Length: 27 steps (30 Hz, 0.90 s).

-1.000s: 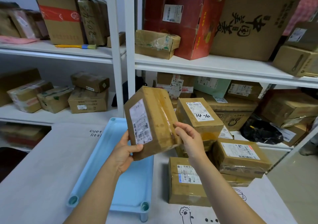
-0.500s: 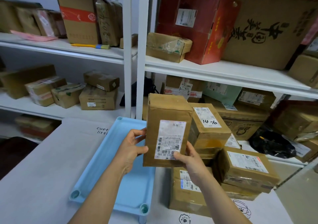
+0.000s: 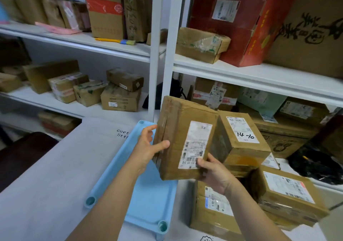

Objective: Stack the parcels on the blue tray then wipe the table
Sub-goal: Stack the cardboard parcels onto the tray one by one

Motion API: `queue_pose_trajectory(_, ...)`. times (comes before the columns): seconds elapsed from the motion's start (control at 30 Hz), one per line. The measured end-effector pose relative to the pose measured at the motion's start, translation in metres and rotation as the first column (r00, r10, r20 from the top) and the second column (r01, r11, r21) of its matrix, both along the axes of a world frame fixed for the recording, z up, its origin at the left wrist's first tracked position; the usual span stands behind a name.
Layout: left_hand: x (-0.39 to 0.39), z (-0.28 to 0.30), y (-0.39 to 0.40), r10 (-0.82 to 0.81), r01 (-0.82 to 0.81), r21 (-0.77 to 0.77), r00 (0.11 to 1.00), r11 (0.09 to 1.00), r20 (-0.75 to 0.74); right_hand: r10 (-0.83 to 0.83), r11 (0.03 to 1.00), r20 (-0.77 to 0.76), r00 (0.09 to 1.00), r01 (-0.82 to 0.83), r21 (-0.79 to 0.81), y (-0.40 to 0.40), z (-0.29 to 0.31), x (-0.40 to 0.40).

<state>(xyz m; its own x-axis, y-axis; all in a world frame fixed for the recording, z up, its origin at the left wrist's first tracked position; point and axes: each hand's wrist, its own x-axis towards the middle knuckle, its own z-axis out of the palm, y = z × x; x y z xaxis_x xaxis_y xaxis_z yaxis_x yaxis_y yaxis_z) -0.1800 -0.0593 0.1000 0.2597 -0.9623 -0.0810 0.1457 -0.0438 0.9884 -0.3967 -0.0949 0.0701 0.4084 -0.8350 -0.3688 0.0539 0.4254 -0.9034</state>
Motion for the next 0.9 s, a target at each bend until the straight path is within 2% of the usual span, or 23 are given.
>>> queue_pose_trajectory(0.17,0.016,-0.01,-0.015,-0.123,0.13,0.101,0.99,0.986,-0.07,-0.171,0.985,-0.067,0.983,0.17,-0.013,-0.02,0.002,0.016)
queue_pose_trajectory(0.33,0.035,-0.04,-0.032,-0.143,0.193,0.238,0.967,0.952,-0.212,-0.286,0.958,-0.181,0.941,0.281,-0.056,-0.038,-0.004,0.046)
queue_pose_trajectory(0.47,0.051,-0.066,-0.038,-0.109,0.241,0.353,0.929,0.904,-0.354,-0.364,0.931,-0.316,0.876,0.349,-0.104,-0.06,-0.016,0.077)
queue_pose_trajectory(0.63,0.06,-0.088,-0.049,-0.011,0.274,0.455,0.866,0.847,-0.5,-0.419,0.908,-0.406,0.812,0.378,-0.181,-0.083,-0.016,0.115)
queue_pose_trajectory(0.8,0.061,-0.1,-0.066,0.071,0.27,0.495,0.822,0.826,-0.565,-0.442,0.894,-0.442,0.78,0.422,-0.149,-0.104,-0.021,0.134)
queue_pose_trajectory(0.9,0.065,-0.101,-0.074,0.044,0.261,0.523,0.865,0.811,-0.5,-0.479,0.876,-0.423,0.769,0.45,-0.174,-0.111,-0.025,0.138)
